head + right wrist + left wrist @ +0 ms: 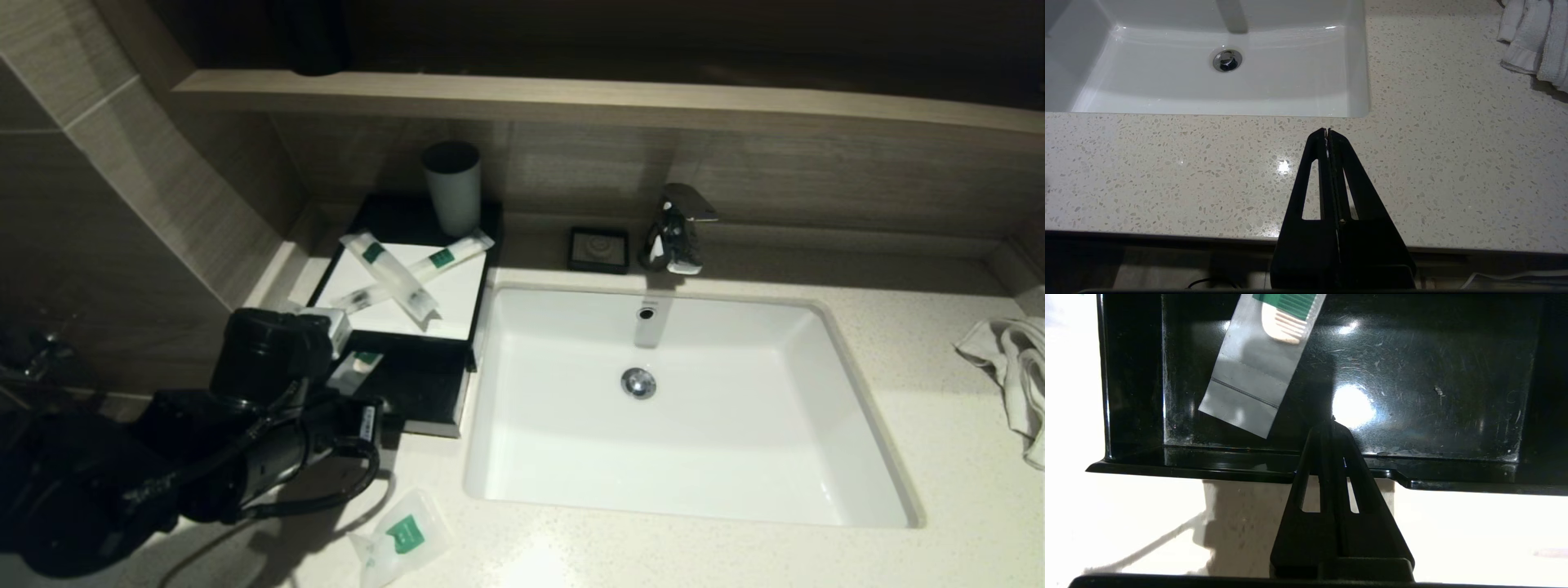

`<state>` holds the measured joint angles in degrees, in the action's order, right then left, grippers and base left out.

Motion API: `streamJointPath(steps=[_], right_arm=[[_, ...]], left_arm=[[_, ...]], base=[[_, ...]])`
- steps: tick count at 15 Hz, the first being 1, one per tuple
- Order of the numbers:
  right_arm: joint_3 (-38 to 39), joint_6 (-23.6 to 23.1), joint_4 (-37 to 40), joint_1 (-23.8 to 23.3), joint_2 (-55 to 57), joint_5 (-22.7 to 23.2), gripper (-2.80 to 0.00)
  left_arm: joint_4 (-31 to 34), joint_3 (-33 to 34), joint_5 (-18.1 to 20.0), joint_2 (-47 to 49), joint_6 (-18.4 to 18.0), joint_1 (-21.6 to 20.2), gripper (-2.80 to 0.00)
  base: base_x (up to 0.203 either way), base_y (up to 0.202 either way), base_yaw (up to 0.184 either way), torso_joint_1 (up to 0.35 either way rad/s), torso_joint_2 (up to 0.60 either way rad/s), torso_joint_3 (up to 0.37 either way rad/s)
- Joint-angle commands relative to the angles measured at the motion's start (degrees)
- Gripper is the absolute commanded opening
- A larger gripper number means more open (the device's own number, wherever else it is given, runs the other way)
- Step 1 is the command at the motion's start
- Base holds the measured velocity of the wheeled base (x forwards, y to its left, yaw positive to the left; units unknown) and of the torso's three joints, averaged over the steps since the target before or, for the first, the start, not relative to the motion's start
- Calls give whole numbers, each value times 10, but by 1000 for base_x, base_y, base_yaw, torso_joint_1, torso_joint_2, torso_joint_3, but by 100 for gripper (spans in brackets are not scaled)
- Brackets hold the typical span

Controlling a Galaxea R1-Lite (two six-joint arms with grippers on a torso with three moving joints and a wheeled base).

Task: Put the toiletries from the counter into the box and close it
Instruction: Open the drawer

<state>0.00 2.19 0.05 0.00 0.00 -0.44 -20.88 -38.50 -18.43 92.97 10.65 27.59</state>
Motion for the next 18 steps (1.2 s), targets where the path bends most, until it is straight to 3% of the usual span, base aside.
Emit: streamJointPath(steps=[1,12,18], right_arm=[[0,0,0,0,0,0,-280],[0,0,0,0,0,0,-280],[0,0,0,0,0,0,-280]], left_arm=[[-2,20,-2,-20,-1,0,-280],[-1,91,0,-81,1,19,-280],[12,70,-1,-94,0,21,-280]], base=[[0,0,0,0,0,0],[0,0,0,0,0,0],[0,0,0,0,0,0]])
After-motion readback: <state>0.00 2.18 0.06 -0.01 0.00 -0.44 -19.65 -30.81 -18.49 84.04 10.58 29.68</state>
